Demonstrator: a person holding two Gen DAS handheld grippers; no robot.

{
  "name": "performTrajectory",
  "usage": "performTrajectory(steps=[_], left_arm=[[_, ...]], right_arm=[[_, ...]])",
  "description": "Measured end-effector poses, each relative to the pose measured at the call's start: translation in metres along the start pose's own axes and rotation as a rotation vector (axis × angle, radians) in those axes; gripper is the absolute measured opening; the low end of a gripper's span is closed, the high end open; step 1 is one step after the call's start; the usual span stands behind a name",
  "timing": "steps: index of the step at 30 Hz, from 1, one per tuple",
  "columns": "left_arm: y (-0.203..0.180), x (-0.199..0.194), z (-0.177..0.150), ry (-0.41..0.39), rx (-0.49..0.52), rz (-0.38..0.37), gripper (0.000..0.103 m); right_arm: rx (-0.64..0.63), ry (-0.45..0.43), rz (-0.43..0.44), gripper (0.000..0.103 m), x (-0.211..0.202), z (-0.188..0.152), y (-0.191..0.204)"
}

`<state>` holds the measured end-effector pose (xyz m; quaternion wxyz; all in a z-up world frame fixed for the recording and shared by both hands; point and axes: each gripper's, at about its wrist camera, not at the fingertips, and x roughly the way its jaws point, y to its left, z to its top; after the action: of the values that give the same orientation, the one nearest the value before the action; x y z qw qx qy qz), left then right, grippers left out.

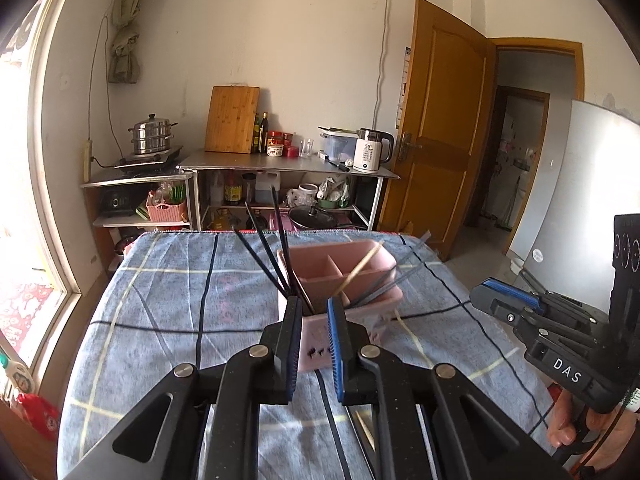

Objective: Organize utensils
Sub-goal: 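Open both tools to release the chopsticks into the basket, then withdraw both tools from the basket back over the remaining chopsticks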

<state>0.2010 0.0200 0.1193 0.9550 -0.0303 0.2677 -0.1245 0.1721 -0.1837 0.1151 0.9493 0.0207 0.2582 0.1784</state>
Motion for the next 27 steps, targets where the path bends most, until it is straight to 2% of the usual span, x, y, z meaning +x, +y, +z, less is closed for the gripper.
performTrajectory(steps=[10, 27], left_arm=[[-0.02, -0.01, -0.06, 0.053, 0.008, -0.007, 0.012], [-0.018, -0.025, -0.12, 0.069, -0.025, -0.009, 0.012]], right_arm=[[-0.006, 0.03, -0.008, 0.016, -0.016, -0.044, 0.007], [0.029, 0.08, -0.001, 0.017, -0.031, -0.099, 0.007]])
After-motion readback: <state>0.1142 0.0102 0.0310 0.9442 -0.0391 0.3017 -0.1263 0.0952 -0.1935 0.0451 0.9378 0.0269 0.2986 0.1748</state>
